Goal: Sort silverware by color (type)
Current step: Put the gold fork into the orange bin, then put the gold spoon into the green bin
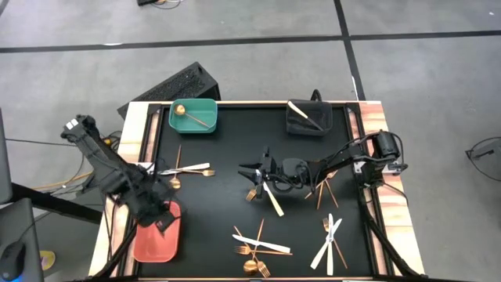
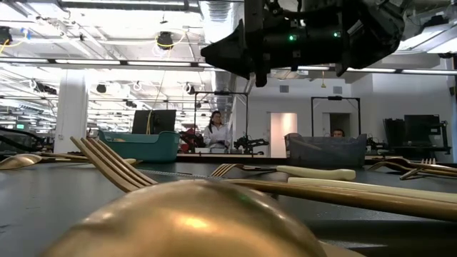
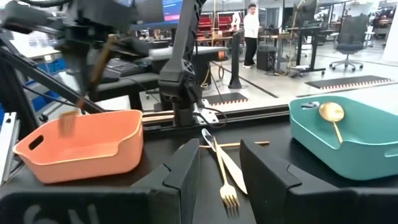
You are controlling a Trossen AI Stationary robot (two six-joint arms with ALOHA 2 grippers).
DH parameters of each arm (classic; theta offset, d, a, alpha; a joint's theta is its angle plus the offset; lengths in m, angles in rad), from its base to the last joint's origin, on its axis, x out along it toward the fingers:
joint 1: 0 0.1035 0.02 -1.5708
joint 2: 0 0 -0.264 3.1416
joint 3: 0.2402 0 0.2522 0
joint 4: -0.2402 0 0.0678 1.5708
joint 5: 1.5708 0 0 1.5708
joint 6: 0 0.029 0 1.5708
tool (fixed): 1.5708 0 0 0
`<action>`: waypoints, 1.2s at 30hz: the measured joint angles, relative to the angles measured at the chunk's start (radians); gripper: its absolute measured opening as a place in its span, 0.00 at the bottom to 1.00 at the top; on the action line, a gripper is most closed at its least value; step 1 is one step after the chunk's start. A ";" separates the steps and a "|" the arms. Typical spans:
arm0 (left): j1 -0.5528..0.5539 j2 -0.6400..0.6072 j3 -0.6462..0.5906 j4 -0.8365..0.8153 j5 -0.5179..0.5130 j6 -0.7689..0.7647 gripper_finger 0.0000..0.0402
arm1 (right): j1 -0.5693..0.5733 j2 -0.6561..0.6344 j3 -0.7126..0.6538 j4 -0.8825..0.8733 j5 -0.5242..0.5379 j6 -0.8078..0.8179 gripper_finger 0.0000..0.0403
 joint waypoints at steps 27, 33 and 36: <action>-0.214 0.016 -0.206 0.009 -0.027 -0.425 0.28 | 0.002 0.000 0.000 -0.073 -0.002 0.049 0.35; -0.213 0.016 -0.206 -0.037 -0.202 -0.433 0.32 | 0.026 0.000 -0.001 -0.169 -0.006 0.017 0.35; -0.200 0.016 -0.206 -0.034 -0.363 -0.384 0.32 | 0.046 -0.004 -0.001 -0.199 0.003 -0.002 0.35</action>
